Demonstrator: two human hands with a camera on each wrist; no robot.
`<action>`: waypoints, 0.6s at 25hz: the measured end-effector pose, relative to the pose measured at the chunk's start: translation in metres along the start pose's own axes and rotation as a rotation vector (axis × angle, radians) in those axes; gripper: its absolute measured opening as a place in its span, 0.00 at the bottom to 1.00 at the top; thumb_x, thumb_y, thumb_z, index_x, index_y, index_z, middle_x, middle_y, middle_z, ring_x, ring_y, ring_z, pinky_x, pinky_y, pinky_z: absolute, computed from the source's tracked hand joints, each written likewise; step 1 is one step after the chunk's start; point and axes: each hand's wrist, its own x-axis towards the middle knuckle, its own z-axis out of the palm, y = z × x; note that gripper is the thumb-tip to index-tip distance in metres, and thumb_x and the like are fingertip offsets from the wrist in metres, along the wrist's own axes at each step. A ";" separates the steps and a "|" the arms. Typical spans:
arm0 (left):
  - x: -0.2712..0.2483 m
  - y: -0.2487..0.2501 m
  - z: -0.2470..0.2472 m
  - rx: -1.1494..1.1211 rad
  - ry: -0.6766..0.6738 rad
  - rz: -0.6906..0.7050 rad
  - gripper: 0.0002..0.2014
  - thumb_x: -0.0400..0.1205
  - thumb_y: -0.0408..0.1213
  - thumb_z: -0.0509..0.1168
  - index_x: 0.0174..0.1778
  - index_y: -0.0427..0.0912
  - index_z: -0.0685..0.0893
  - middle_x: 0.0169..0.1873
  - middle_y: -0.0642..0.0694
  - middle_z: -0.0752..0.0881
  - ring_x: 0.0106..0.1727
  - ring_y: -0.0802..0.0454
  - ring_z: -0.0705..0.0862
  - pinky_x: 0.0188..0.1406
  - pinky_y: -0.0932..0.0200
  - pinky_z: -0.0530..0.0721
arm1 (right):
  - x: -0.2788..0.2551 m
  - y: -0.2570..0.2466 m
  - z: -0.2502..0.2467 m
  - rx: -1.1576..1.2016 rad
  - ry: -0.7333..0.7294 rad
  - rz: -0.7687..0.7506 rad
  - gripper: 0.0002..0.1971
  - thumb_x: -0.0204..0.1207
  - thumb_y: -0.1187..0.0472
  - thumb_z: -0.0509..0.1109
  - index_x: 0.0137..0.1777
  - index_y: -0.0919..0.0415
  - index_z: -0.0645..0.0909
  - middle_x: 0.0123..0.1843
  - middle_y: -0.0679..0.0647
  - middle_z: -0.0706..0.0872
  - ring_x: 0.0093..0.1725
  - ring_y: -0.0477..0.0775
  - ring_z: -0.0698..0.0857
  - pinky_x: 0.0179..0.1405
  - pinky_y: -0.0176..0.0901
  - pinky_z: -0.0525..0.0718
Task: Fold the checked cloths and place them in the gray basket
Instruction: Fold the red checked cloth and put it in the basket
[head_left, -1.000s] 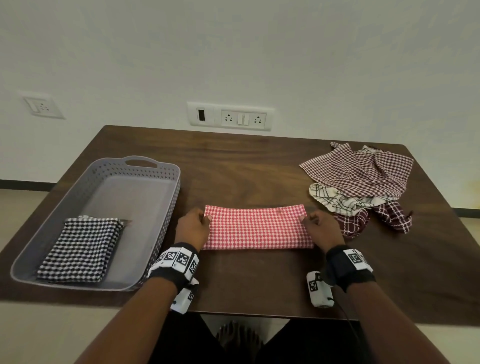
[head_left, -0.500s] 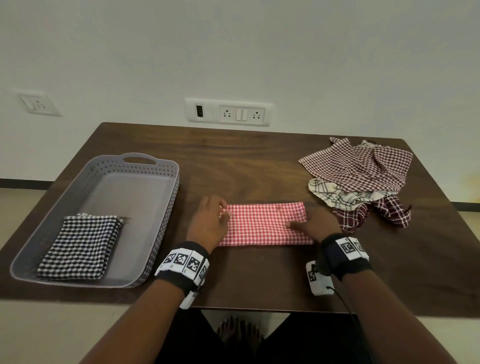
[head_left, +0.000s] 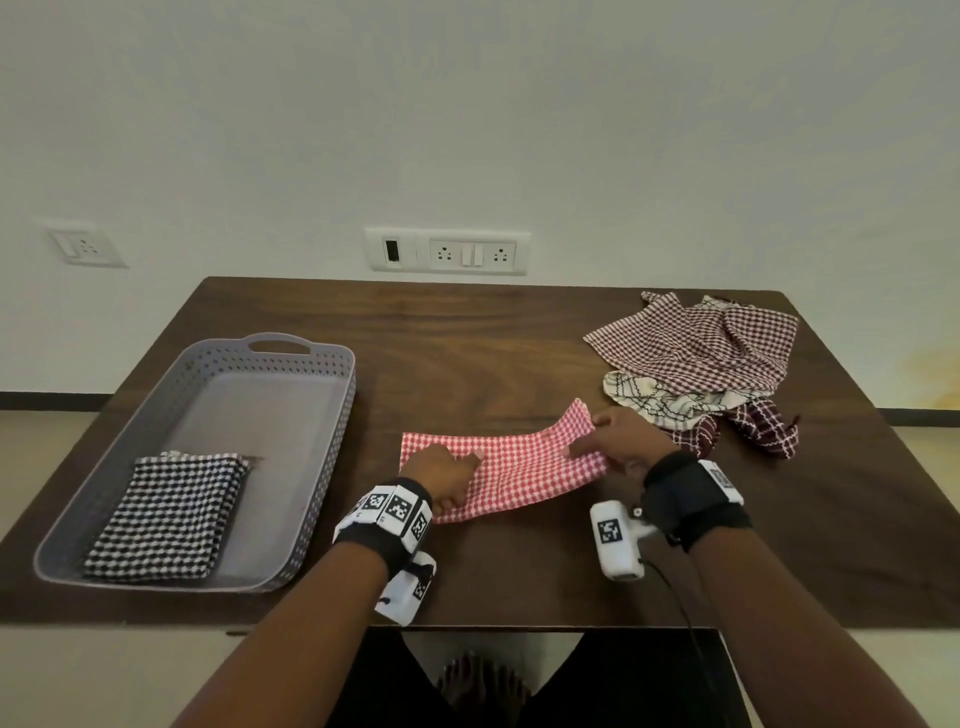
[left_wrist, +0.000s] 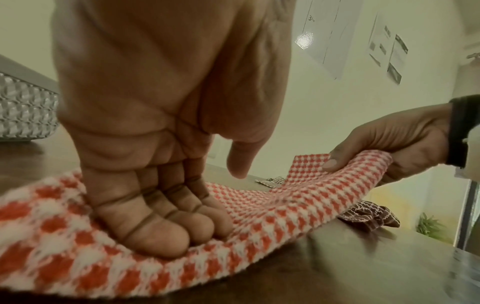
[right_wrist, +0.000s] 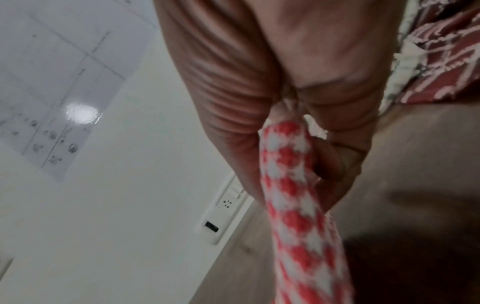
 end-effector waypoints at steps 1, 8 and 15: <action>-0.003 -0.002 -0.001 0.019 0.005 -0.005 0.30 0.84 0.60 0.58 0.44 0.34 0.90 0.38 0.43 0.92 0.38 0.46 0.90 0.48 0.53 0.91 | -0.004 -0.002 -0.001 0.080 -0.048 0.061 0.17 0.64 0.79 0.78 0.53 0.73 0.84 0.48 0.64 0.92 0.43 0.60 0.91 0.39 0.47 0.89; -0.007 -0.005 0.008 0.229 0.087 0.000 0.29 0.79 0.59 0.67 0.62 0.36 0.85 0.56 0.42 0.90 0.55 0.44 0.89 0.57 0.53 0.87 | -0.015 0.012 0.002 0.154 0.064 0.114 0.09 0.69 0.77 0.76 0.47 0.71 0.84 0.54 0.66 0.90 0.49 0.62 0.89 0.45 0.50 0.85; -0.012 0.043 -0.019 -0.870 -0.453 -0.049 0.58 0.71 0.83 0.37 0.67 0.31 0.81 0.52 0.30 0.90 0.50 0.37 0.90 0.53 0.48 0.86 | -0.066 -0.064 0.016 -0.387 0.028 -0.796 0.07 0.74 0.59 0.79 0.51 0.57 0.91 0.43 0.49 0.91 0.43 0.49 0.89 0.44 0.39 0.84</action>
